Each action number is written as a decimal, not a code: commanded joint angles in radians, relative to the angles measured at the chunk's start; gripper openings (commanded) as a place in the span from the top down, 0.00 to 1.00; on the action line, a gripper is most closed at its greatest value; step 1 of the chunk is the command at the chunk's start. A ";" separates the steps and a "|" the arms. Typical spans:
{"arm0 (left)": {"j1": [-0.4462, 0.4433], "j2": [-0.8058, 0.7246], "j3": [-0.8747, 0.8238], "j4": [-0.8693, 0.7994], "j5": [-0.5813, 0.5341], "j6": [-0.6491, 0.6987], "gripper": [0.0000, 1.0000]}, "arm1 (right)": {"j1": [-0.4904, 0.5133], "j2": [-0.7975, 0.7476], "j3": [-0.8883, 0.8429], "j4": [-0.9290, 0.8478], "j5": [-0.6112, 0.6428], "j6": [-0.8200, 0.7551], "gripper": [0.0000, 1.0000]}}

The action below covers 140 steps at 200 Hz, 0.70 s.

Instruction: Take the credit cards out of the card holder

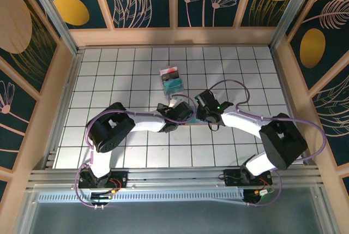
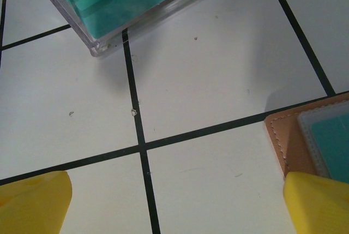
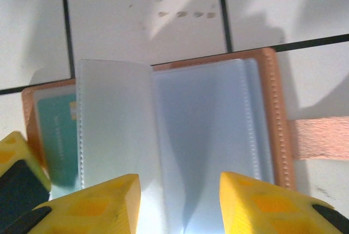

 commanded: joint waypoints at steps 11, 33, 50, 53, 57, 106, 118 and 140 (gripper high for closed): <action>0.005 0.039 -0.004 -0.103 -0.023 0.004 0.01 | -0.035 -0.047 -0.037 -0.028 0.051 0.016 0.57; 0.005 0.033 0.006 -0.106 -0.021 0.004 0.01 | -0.049 -0.054 -0.054 0.007 0.026 0.009 0.58; 0.004 0.025 0.018 -0.109 -0.015 0.002 0.01 | -0.058 -0.054 -0.063 0.032 0.005 0.009 0.59; 0.005 0.024 0.022 -0.109 -0.014 0.003 0.01 | -0.060 -0.055 -0.065 0.037 0.002 0.009 0.59; 0.004 0.021 0.025 -0.108 -0.012 0.003 0.01 | -0.063 -0.055 -0.067 0.044 -0.003 0.009 0.60; 0.003 0.024 0.081 -0.111 0.012 0.008 0.01 | -0.077 -0.078 -0.069 0.061 -0.017 0.007 0.60; 0.003 0.022 0.089 -0.113 0.021 0.009 0.01 | -0.083 -0.094 -0.072 0.055 -0.015 0.006 0.60; 0.000 0.018 0.108 -0.121 0.030 0.010 0.01 | -0.105 -0.133 -0.083 0.057 -0.021 0.005 0.60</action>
